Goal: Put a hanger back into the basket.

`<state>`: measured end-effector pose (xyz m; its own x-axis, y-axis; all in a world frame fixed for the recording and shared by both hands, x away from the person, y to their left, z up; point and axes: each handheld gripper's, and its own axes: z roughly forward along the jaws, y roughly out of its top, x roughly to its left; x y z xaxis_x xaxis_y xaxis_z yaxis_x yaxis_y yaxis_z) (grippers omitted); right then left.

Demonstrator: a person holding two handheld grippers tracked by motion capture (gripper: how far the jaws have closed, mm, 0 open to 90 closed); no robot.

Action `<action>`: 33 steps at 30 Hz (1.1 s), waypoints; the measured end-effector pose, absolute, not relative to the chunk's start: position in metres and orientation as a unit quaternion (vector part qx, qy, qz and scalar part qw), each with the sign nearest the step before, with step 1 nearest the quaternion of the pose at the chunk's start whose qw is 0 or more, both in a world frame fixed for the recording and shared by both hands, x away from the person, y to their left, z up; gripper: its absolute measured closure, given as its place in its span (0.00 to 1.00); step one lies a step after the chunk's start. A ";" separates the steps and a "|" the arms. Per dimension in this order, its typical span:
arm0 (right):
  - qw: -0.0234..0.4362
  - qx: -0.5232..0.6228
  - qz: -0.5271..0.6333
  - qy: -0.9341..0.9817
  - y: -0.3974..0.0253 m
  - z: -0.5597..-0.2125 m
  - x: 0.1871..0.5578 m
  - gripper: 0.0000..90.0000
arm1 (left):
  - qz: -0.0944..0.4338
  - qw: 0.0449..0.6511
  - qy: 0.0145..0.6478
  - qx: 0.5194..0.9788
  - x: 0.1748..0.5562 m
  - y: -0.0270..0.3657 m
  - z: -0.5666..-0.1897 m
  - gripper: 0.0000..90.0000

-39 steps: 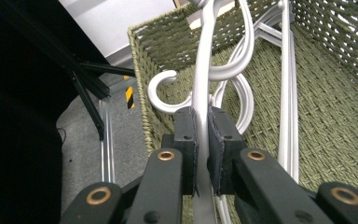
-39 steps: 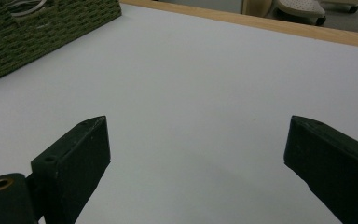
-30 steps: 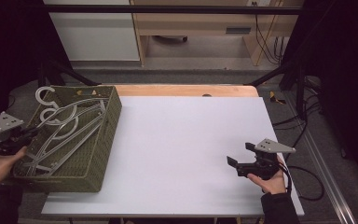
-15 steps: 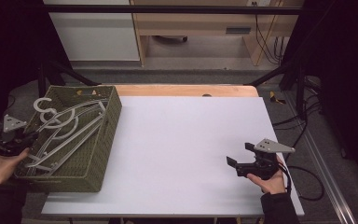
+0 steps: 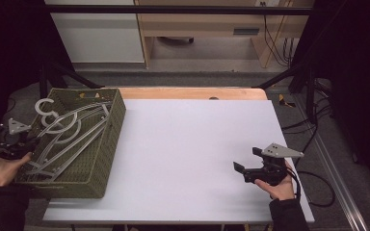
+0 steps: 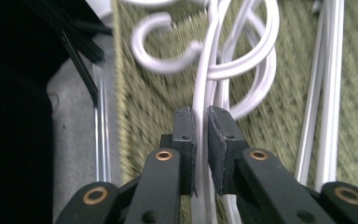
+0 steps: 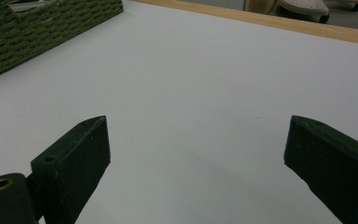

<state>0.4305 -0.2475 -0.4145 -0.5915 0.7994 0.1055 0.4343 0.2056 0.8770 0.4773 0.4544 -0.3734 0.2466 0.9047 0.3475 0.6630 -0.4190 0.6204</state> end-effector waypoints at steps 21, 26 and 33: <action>0.195 0.415 0.482 0.747 -0.250 -0.413 0.429 0.08 | 0.319 0.289 0.491 0.757 0.457 0.420 -0.351 0.63; 0.197 0.411 0.489 0.744 -0.250 -0.412 0.428 0.07 | 0.306 0.371 0.464 0.744 0.444 0.394 -0.348 0.49; 0.205 0.412 0.496 0.737 -0.252 -0.411 0.427 0.06 | 0.267 0.467 0.422 0.730 0.432 0.354 -0.352 0.30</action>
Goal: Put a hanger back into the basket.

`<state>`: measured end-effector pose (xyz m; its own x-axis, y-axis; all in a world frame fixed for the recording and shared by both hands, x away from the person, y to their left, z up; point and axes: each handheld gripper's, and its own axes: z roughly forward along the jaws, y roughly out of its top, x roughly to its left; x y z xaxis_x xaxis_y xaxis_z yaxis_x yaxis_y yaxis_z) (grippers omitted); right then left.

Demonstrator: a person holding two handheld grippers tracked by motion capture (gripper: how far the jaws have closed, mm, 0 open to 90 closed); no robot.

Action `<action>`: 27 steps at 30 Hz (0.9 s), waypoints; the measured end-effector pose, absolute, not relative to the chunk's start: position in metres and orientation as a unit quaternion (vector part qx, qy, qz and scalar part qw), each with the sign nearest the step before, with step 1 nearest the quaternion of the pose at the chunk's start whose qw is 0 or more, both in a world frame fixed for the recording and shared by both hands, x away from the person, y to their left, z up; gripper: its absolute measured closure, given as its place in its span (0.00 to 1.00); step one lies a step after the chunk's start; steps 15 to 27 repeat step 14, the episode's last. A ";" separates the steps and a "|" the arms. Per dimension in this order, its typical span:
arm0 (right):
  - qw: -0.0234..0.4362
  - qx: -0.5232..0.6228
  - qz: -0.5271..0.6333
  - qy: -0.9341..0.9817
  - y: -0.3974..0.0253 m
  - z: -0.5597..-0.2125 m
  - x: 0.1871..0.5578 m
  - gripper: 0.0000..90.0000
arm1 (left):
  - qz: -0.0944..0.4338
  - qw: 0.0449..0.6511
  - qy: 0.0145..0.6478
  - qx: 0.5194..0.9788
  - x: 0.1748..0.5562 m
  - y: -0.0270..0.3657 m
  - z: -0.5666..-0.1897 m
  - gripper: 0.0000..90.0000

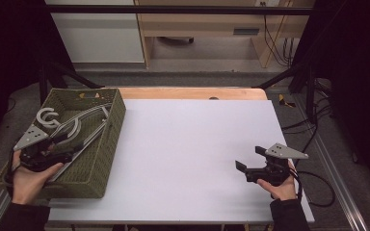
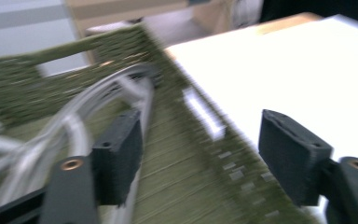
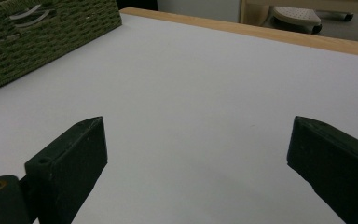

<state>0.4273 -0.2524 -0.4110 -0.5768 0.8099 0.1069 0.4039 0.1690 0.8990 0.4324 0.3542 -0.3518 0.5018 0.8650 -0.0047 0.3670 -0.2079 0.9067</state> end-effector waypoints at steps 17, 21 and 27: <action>0.219 0.411 0.522 0.715 -0.260 -0.404 0.421 0.05 | 0.235 0.506 0.383 0.736 0.418 0.301 -0.373 0.12; 0.219 0.411 0.522 0.715 -0.260 -0.404 0.421 0.05 | 0.235 0.506 0.383 0.736 0.418 0.301 -0.373 0.12; 0.219 0.411 0.522 0.715 -0.260 -0.404 0.421 0.05 | 0.235 0.506 0.383 0.736 0.418 0.301 -0.373 0.12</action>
